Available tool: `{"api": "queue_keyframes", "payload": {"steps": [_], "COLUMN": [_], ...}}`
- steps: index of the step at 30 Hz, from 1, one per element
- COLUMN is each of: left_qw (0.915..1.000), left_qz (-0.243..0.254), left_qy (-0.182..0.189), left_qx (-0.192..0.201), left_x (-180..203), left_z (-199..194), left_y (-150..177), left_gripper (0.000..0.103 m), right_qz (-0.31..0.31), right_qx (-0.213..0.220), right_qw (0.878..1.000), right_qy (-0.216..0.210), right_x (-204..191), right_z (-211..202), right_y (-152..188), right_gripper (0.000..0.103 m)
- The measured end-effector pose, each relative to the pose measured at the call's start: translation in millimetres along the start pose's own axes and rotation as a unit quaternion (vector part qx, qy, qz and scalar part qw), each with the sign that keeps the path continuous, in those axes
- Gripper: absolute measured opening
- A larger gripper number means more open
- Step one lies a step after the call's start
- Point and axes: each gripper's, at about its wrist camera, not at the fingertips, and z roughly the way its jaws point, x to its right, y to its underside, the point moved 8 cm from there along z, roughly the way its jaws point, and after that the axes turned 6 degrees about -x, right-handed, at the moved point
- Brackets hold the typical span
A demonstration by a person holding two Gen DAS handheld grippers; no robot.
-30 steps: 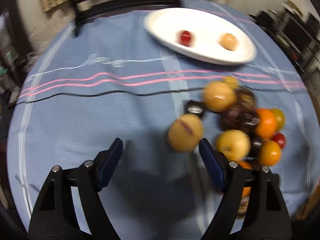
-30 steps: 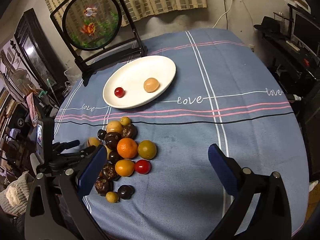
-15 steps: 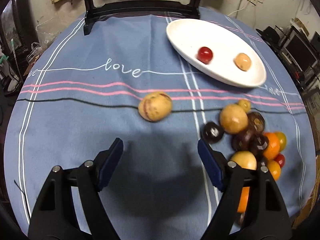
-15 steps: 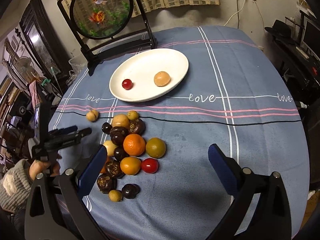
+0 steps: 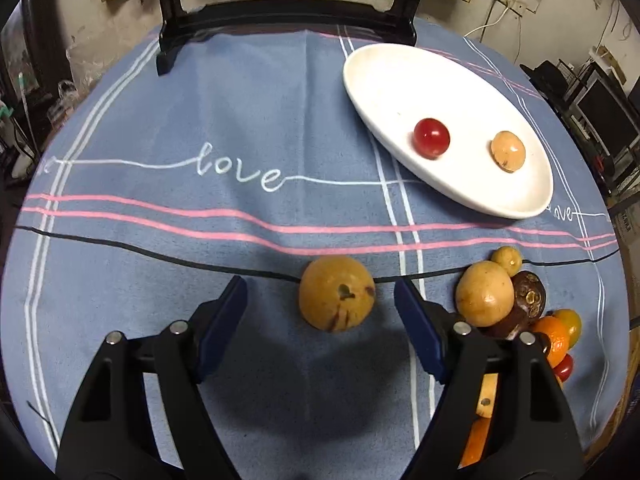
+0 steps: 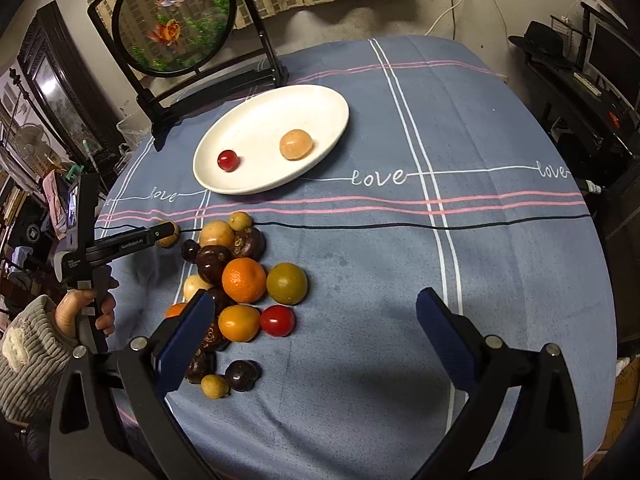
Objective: Organize fruits
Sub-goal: 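Grasp the spotted brown-yellow fruit with the left tool, then lift the spotted fruit with the left tool while the right tool grasps a red tomato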
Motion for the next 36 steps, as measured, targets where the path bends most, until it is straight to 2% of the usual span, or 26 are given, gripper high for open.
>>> {"api": "queue_keyframes", "payload": {"steps": [2,8,10,12,16,19,21,23,28,30,34,36], "left_qw": [1.0,0.9999,0.9999,1.0,0.9998,0.9995,0.9994,0.9994,0.999,0.9991,0.9989,0.9985], "left_qz": [0.002,0.009,0.011,0.008,-0.006,-0.014,-0.017,-0.018,-0.035,-0.037,-0.045,-0.052], "left_qy": [0.0,-0.004,-0.003,-0.004,0.011,0.018,0.024,0.026,0.028,0.02,0.009,0.008], "left_qx": [-0.007,-0.006,-0.001,0.003,0.013,0.021,0.018,0.015,0.007,0.009,0.014,0.013], "left_x": [0.1,-2.5,-2.1,-2.4,-4.8,-8.6,-10.7,-12.5,-17.1,-20.7,-28.8,-33.3], "left_z": [4.9,11.0,9.8,6.3,-11.9,-32.8,-45.5,-54.6,-73.3,-79.1,-90.2,-93.2], "left_y": [1.6,3.8,2.4,1.3,7.4,25.6,44.9,60.6,96.4,102.8,111.7,115.6], "left_gripper": [0.061,0.056,0.045,0.041,0.041,0.041,0.041,0.041,0.041,0.041,0.041,0.041], "right_qz": [0.003,0.002,0.0,-0.001,-0.011,-0.068,-0.107,-0.127,-0.138,-0.142,-0.155,-0.154], "right_qx": [-0.003,-0.009,-0.013,-0.017,-0.031,-0.019,-0.012,-0.035,-0.063,-0.069,-0.087,-0.087], "right_qw": [1.0,1.0,1.0,1.0,0.999,0.998,0.994,0.991,0.987,0.986,0.983,0.983], "right_qy": [0.003,0.005,0.003,0.002,-0.006,0.002,0.015,0.004,-0.043,-0.048,-0.039,-0.038], "right_x": [1.6,1.1,0.6,0.1,-0.3,-3.2,-4.5,-7.7,-23.8,-29.4,-36.5,-34.3], "right_z": [0.9,2.8,4.4,5.8,14.4,23.3,30.7,45.6,69.4,76.1,93.8,96.1], "right_y": [0.6,1.3,1.9,2.4,4.1,7.2,14.0,28.2,38.2,38.2,42.7,41.5], "right_gripper": [0.101,0.101,0.101,0.101,0.101,0.101,0.094,0.08,0.071,0.068,0.047,0.044]}}
